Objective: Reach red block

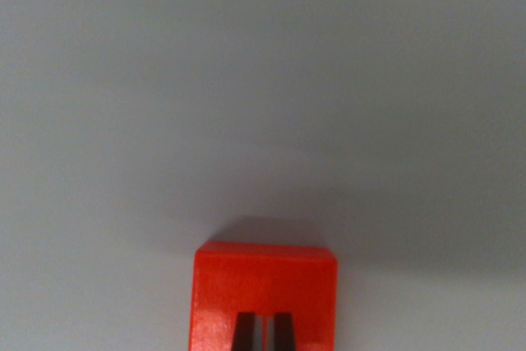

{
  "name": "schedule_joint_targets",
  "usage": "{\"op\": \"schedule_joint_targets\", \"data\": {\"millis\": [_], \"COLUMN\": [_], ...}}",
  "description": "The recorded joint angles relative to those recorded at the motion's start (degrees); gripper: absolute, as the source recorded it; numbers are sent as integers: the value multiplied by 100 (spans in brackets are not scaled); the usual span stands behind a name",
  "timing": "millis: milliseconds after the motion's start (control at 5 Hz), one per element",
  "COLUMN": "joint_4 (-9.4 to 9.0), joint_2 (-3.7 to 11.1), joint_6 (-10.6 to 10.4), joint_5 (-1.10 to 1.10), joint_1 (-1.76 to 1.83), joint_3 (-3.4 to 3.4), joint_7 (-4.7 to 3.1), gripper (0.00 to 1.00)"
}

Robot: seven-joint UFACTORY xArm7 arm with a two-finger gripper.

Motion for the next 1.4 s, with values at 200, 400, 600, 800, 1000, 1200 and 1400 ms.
{"op": "schedule_joint_targets", "data": {"millis": [200, 400, 600, 800, 1000, 1200, 1400], "joint_4": [0, -50, -50, -71, -71, -72, -72], "joint_2": [0, 12, 12, 17, 17, 17, 17], "joint_6": [0, -57, -57, -83, -83, -83, -83], "joint_5": [0, 1, 1, 2, 2, 2, 2], "joint_1": [0, 6, 6, 9, 9, 9, 9], "joint_3": [0, 5, 5, 8, 8, 8, 8], "joint_7": [0, 8, 8, 11, 11, 11, 11], "gripper": [0, 0, 0, 0, 0, 0, 0]}}
